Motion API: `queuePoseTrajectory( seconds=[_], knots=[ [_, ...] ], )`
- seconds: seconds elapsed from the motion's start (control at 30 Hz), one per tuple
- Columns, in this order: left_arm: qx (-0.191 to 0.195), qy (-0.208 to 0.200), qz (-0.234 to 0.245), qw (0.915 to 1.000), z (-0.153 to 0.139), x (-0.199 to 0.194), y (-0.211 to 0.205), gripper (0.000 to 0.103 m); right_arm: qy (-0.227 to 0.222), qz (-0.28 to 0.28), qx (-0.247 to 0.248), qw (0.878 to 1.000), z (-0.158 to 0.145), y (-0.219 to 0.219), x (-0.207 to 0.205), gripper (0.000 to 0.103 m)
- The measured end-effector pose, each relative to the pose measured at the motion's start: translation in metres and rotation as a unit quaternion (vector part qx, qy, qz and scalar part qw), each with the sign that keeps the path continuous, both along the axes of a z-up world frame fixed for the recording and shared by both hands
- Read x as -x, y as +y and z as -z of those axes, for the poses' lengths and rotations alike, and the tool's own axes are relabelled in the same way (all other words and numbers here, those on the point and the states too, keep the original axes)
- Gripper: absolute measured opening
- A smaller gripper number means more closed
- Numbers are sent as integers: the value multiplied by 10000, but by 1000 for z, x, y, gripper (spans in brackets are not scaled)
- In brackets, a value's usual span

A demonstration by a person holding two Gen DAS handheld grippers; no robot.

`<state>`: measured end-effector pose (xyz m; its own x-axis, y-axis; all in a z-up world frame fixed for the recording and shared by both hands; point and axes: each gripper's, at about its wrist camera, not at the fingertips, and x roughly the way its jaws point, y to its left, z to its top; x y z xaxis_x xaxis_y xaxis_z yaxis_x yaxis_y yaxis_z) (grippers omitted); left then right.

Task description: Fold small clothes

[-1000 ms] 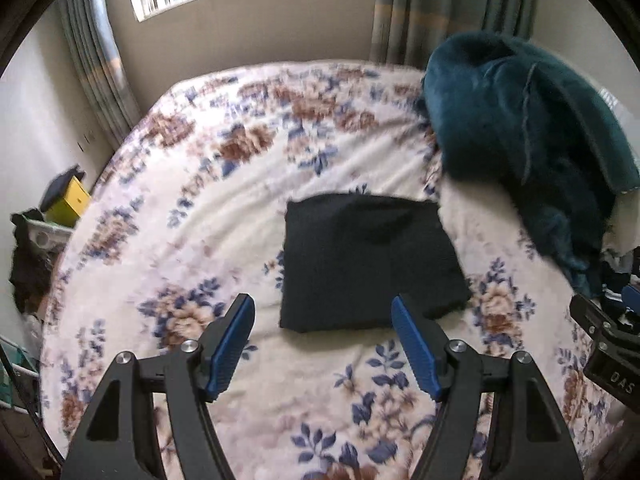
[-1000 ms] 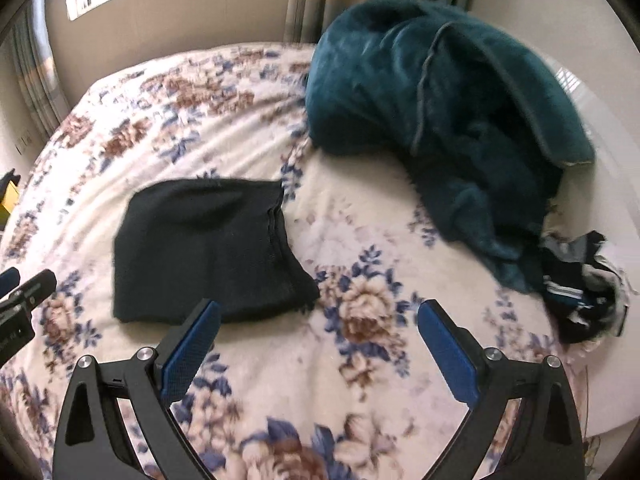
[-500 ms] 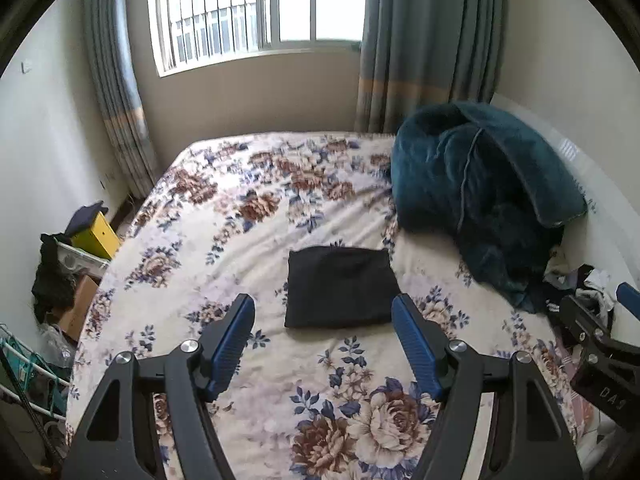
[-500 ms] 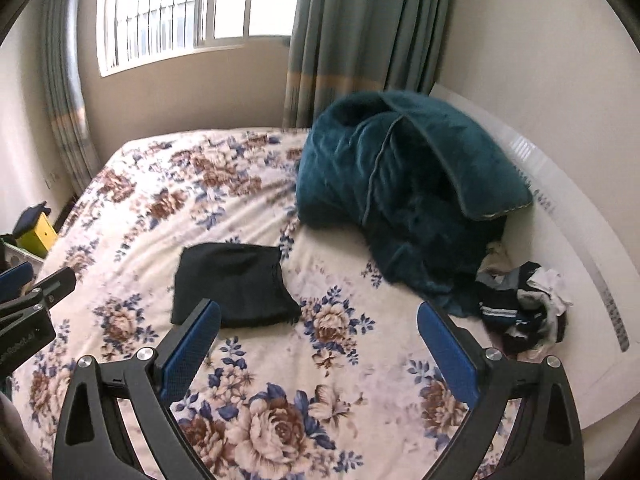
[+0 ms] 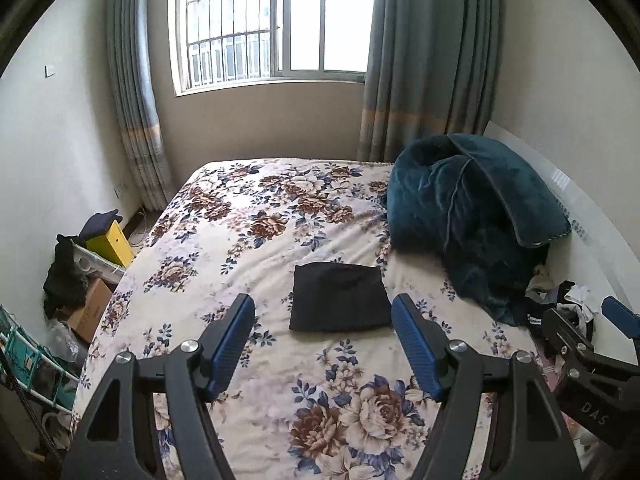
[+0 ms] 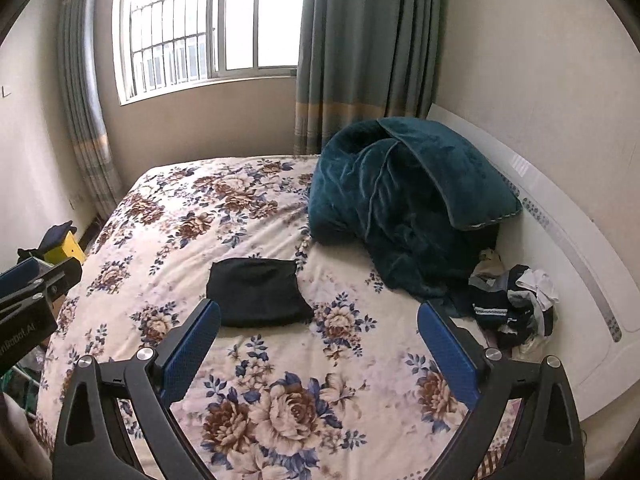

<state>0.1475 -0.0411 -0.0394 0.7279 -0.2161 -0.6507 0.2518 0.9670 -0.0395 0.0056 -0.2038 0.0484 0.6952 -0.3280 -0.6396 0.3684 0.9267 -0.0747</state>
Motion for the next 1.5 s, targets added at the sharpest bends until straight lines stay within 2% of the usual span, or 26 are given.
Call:
queuePoseTrajectory(
  seconds=[0.37, 1.5],
  knots=[
    [93, -170, -137, 9997, -14, 24, 12, 69, -205, -146, 102, 9996, -28, 8, 24, 100],
    [-39, -350, -226, 9991, -24, 44, 15, 69, -224, -279, 81, 9993, -25, 10, 27, 100]
  ],
)
